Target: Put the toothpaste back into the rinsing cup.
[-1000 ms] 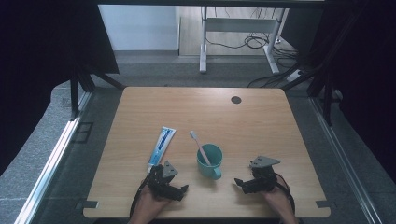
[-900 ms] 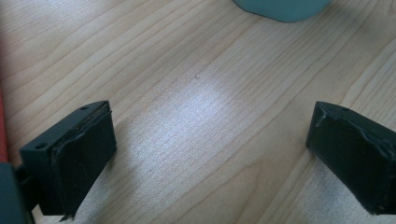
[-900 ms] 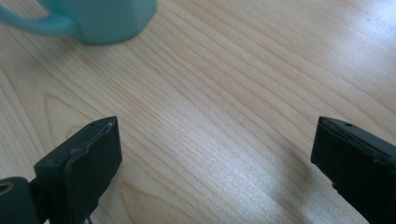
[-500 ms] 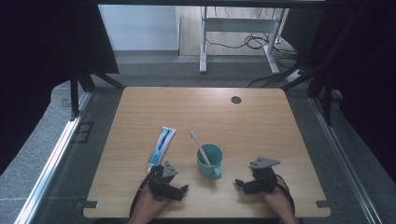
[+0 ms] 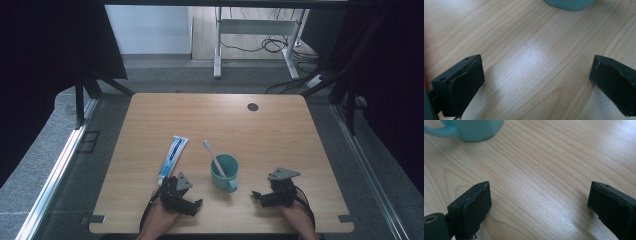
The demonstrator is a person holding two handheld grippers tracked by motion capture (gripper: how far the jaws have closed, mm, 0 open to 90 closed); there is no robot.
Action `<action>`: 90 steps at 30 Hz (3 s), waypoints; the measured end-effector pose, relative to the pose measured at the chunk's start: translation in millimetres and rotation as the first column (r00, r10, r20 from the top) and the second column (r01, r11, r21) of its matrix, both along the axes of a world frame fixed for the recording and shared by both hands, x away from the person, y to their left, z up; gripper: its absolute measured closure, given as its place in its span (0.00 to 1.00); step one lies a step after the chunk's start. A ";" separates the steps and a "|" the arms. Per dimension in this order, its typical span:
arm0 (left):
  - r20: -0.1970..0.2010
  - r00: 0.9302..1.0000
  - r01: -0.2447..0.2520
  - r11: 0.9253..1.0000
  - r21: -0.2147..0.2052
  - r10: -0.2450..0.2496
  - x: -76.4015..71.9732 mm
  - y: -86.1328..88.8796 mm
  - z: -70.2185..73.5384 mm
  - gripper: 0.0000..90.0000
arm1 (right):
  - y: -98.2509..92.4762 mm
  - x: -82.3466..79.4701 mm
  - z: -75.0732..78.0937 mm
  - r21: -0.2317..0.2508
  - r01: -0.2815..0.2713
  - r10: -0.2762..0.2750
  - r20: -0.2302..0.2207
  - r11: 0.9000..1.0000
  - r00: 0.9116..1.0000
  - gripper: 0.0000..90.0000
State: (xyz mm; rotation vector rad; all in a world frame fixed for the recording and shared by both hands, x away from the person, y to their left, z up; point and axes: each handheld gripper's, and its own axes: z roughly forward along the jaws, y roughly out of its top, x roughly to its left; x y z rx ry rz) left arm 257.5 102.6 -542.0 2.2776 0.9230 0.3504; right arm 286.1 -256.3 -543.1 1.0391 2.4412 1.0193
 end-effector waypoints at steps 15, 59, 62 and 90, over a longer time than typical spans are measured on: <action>-0.001 1.000 0.019 0.999 -0.039 -0.019 1.9 1.7 22.6 0.00 | -0.4 0.0 0.0 0.001 0.008 -0.008 0.004 1.000 1.000 0.07; -0.113 0.977 -0.157 0.970 0.184 0.180 67.8 52.6 44.5 0.01 | -0.3 0.0 0.1 0.001 0.009 -0.009 0.004 1.000 1.000 0.07; -0.134 0.973 -0.163 0.968 0.189 0.190 72.5 53.5 44.0 0.03 | -0.4 0.1 0.0 0.001 0.008 -0.008 0.004 1.000 1.000 0.07; -0.348 0.897 -0.170 0.941 0.293 0.271 125.6 51.5 47.2 0.18 | -0.6 0.1 0.2 -0.001 0.008 -0.008 0.004 1.000 1.000 0.07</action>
